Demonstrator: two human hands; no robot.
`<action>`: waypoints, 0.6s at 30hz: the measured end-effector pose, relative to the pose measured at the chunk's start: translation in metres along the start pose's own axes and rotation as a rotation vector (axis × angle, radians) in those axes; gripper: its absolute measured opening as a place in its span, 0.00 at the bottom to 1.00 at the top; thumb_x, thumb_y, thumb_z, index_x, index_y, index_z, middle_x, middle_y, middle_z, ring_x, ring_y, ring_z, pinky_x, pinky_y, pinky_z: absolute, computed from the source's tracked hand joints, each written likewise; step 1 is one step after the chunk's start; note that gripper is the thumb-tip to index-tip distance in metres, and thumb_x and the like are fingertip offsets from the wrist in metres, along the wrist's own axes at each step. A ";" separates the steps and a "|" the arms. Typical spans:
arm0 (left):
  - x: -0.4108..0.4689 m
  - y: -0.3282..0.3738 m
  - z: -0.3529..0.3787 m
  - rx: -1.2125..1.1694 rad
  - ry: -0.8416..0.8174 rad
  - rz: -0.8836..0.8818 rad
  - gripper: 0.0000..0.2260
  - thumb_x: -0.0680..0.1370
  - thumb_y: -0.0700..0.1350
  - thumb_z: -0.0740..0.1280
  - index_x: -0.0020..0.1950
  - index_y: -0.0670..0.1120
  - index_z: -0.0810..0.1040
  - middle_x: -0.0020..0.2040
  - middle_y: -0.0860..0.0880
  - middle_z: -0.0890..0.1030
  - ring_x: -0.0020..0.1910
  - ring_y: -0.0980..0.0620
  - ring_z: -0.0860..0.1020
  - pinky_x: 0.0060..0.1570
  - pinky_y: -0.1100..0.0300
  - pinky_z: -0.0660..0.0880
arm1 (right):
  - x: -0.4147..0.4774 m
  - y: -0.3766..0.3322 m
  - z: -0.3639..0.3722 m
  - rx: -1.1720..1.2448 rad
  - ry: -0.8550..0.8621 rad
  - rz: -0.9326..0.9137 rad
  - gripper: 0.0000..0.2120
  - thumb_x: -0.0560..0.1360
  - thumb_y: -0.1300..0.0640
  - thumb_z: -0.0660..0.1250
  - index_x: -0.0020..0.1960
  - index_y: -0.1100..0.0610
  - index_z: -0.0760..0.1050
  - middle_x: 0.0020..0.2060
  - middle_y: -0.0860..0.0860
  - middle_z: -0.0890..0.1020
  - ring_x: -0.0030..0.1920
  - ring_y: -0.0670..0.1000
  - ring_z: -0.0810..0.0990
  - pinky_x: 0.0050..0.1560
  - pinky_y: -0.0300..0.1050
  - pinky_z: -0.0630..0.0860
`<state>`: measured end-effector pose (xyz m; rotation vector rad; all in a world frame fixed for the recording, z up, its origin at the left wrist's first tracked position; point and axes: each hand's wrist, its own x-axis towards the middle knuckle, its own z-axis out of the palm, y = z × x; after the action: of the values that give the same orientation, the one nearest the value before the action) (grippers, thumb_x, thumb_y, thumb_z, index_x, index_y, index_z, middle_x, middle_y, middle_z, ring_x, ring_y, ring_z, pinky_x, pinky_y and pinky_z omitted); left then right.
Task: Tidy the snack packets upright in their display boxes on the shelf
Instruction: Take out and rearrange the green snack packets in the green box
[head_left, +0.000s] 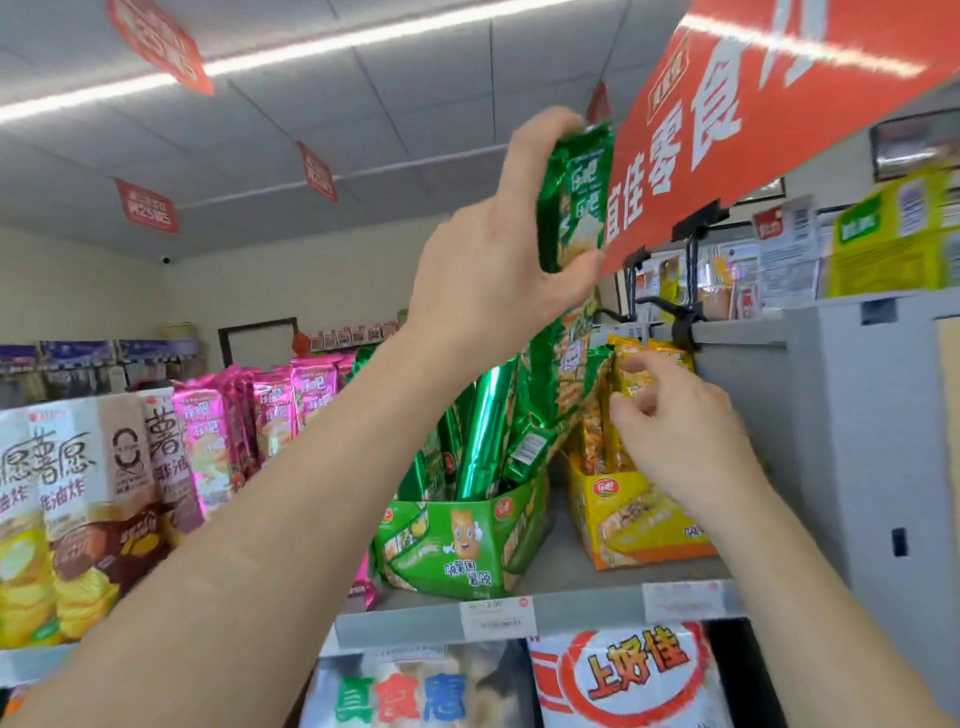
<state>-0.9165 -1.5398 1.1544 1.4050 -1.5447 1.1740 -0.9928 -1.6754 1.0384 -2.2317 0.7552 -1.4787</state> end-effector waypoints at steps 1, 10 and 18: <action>0.002 -0.004 0.006 0.085 -0.044 0.012 0.32 0.72 0.54 0.70 0.72 0.52 0.61 0.38 0.53 0.80 0.33 0.45 0.80 0.35 0.51 0.79 | 0.013 -0.001 0.005 -0.041 -0.057 0.017 0.17 0.77 0.52 0.64 0.65 0.51 0.72 0.47 0.52 0.83 0.50 0.58 0.79 0.45 0.48 0.70; -0.011 -0.050 0.003 0.123 -0.166 -0.123 0.28 0.70 0.51 0.72 0.65 0.52 0.63 0.31 0.48 0.78 0.29 0.46 0.76 0.31 0.53 0.72 | 0.054 -0.010 0.054 -0.165 -0.331 0.149 0.34 0.78 0.37 0.59 0.73 0.58 0.55 0.55 0.58 0.79 0.52 0.62 0.79 0.46 0.54 0.77; -0.024 -0.059 -0.006 0.095 -0.172 -0.157 0.27 0.69 0.50 0.75 0.60 0.50 0.64 0.29 0.52 0.76 0.27 0.54 0.75 0.27 0.62 0.68 | 0.063 -0.028 0.064 0.183 -0.084 0.093 0.47 0.67 0.45 0.78 0.74 0.51 0.52 0.54 0.53 0.80 0.43 0.53 0.73 0.37 0.45 0.68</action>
<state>-0.8550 -1.5253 1.1426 1.6957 -1.4791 1.0668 -0.9081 -1.6919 1.0754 -2.0788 0.6601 -1.3441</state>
